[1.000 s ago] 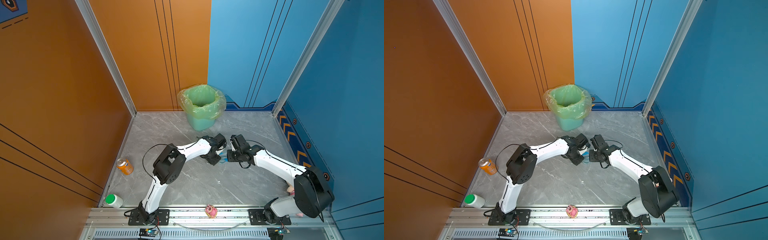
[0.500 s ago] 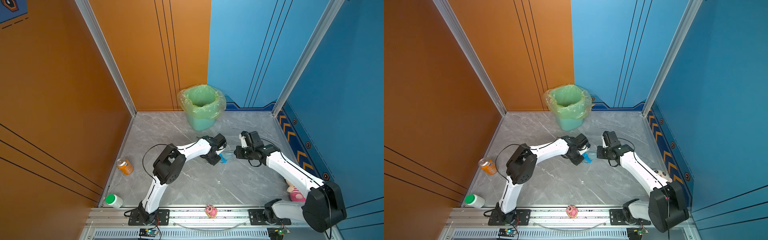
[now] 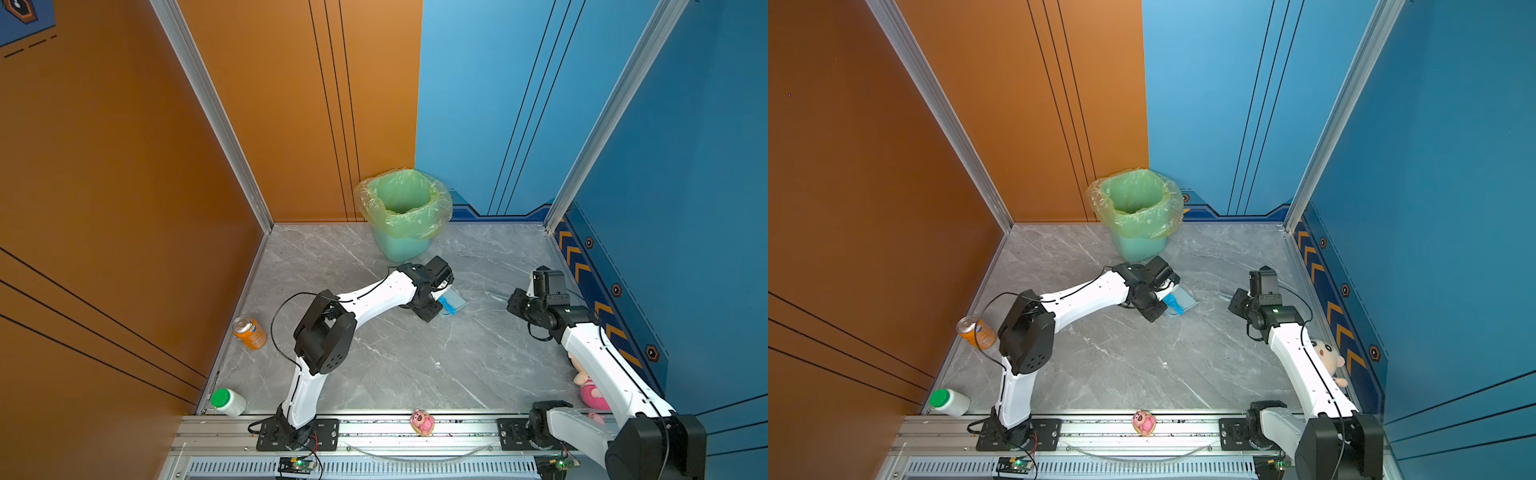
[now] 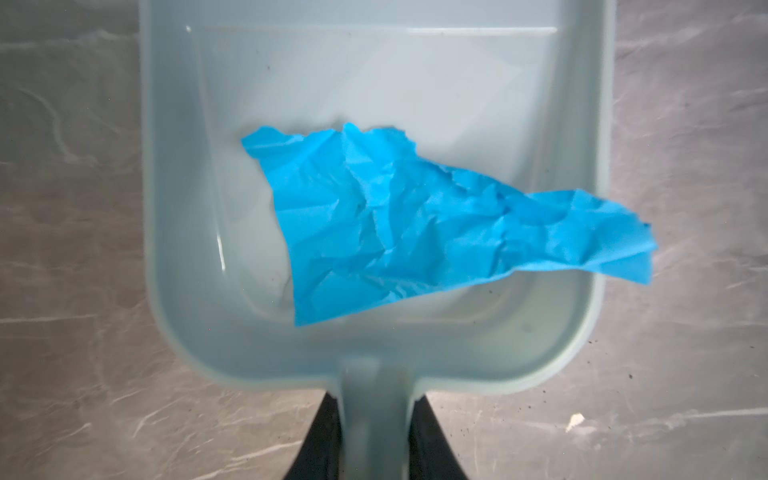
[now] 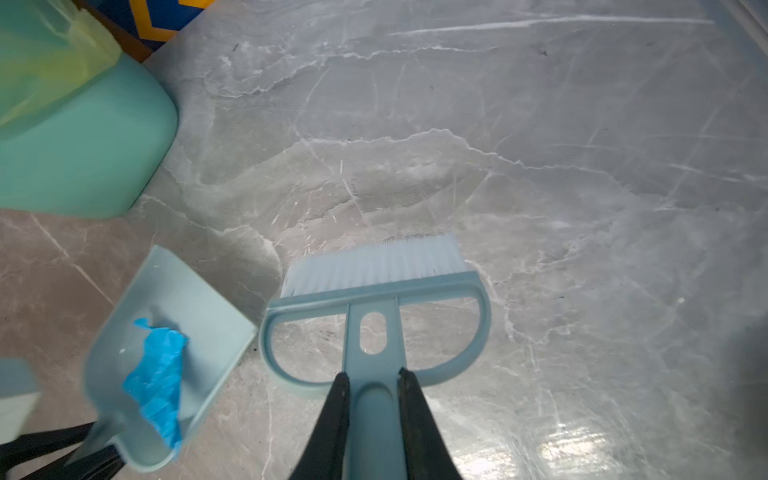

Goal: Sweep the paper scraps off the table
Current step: 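Lift the dustpan toward the bin while the right brush draws back, then tip the dustpan over the bin with the left gripper to drop the blue scrap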

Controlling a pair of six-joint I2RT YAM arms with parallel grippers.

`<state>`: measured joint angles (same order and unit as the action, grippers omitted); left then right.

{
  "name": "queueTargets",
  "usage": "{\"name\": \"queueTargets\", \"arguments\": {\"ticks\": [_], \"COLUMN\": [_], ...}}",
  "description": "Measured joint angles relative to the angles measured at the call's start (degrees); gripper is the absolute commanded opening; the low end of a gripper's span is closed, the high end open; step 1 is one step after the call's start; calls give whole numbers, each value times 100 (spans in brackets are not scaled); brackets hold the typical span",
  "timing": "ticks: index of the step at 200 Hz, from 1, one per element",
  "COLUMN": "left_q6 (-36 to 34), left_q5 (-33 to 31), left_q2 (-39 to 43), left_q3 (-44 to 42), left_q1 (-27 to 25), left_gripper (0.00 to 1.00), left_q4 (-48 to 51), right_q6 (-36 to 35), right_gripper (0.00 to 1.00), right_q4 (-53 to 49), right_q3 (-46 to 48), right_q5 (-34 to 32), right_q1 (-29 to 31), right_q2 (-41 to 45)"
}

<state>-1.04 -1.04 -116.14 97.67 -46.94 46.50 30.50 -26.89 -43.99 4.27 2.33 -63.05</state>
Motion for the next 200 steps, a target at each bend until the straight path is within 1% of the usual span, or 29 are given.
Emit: {"name": "queueTargets", "arguments": {"ticks": [39, 72, 137, 200], "left_q6": [-164, -385, -723, -1012], "left_q5": [-179, -455, -1008, -1110], "left_q2": [234, 435, 474, 525], "left_q3": [492, 702, 1502, 2280], "left_q1": [0, 28, 369, 385], "left_gripper": [0, 0, 0, 0], "left_q4": [297, 448, 579, 588], "right_q6": [116, 133, 131, 129], "right_gripper": [0, 0, 0, 0], "right_q4": [168, 205, 219, 334], "right_q3": [94, 155, 160, 227], "right_q5": [2, 22, 48, 138], "right_q1": [-76, -129, -138, -144], "right_q2": [7, 2, -170, -234]}}
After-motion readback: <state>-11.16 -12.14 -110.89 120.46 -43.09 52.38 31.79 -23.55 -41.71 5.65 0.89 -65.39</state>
